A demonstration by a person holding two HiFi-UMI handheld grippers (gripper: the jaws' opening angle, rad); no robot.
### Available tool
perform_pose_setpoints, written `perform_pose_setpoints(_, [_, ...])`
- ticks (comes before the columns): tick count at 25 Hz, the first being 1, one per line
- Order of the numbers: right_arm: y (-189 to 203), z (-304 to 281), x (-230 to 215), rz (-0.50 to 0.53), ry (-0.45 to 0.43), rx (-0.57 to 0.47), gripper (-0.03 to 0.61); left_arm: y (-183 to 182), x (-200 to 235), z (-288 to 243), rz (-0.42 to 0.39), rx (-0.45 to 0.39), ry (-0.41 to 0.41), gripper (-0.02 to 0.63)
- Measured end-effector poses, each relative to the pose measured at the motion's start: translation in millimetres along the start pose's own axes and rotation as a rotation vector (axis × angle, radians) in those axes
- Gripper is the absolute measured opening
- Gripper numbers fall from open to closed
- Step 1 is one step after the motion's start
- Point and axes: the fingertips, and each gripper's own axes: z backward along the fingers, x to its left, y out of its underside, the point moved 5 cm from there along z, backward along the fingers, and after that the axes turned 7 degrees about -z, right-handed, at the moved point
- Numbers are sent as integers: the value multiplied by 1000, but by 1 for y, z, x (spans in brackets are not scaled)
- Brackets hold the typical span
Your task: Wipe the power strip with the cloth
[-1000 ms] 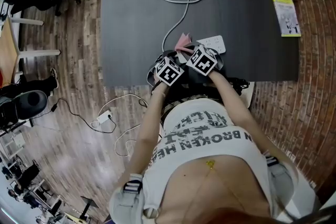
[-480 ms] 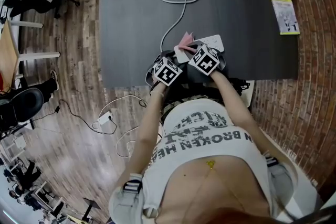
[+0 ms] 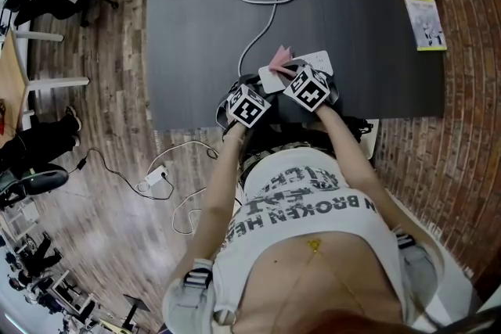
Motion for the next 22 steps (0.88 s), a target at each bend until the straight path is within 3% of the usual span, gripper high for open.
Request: perform_pose_setpoints(22, [20, 18, -30, -92, 70, -7, 17, -1, -1, 0, 2, 3, 0, 279])
